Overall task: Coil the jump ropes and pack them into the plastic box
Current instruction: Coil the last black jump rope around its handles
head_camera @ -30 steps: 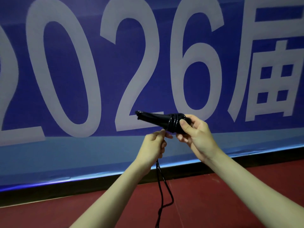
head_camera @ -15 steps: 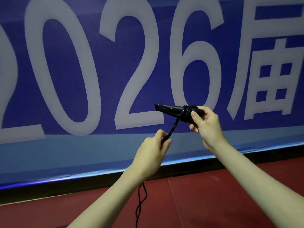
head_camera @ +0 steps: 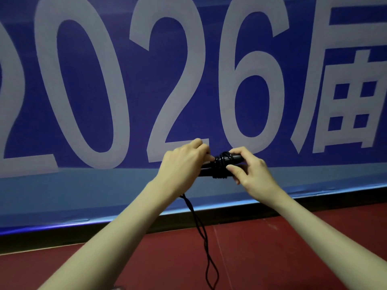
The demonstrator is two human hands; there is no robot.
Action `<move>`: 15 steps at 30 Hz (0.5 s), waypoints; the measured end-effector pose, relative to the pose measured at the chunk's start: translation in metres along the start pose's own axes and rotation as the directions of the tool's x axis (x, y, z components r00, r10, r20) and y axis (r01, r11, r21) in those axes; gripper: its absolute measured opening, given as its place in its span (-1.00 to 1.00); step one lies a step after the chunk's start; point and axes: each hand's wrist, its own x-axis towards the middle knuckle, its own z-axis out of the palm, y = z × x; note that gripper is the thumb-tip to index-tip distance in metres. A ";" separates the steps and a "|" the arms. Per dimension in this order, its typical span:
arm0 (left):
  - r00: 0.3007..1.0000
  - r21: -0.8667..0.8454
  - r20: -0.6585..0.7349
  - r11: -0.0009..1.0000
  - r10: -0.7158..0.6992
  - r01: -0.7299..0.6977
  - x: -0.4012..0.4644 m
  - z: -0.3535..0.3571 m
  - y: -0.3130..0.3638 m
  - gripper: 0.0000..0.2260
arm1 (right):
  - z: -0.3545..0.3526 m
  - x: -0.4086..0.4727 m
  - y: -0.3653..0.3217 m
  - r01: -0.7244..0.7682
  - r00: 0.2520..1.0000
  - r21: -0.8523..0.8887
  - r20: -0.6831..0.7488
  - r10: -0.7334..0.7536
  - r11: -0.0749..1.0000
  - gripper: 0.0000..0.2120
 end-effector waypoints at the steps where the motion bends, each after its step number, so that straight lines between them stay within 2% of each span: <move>1: 1.000 -0.010 0.007 1.000 -0.008 0.008 0.004 -0.001 -0.002 -0.74 | 0.000 -0.001 -0.002 0.005 0.999 0.015 0.032 -0.005 1.000 -0.84; 5: 0.996 -0.119 0.059 0.991 -0.062 0.068 0.015 -0.006 -0.013 -0.72 | -0.003 -0.004 -0.009 0.008 0.997 0.133 0.075 -0.018 0.991 -0.85; 9: 0.982 -0.218 0.185 0.973 -0.034 0.075 0.019 -0.010 -0.018 -0.72 | -0.007 -0.008 -0.014 0.007 0.992 0.193 0.123 -0.031 0.981 -0.83; 12: 0.942 -0.445 0.335 0.884 0.013 0.146 0.022 -0.014 -0.025 -0.71 | -0.012 -0.009 -0.019 0.016 0.989 0.231 0.142 -0.050 0.973 -0.85; 15: 0.908 -0.510 0.414 0.843 0.068 0.170 0.024 -0.016 -0.028 -0.72 | -0.015 -0.011 -0.022 0.006 0.982 0.276 0.182 -0.058 0.961 -0.87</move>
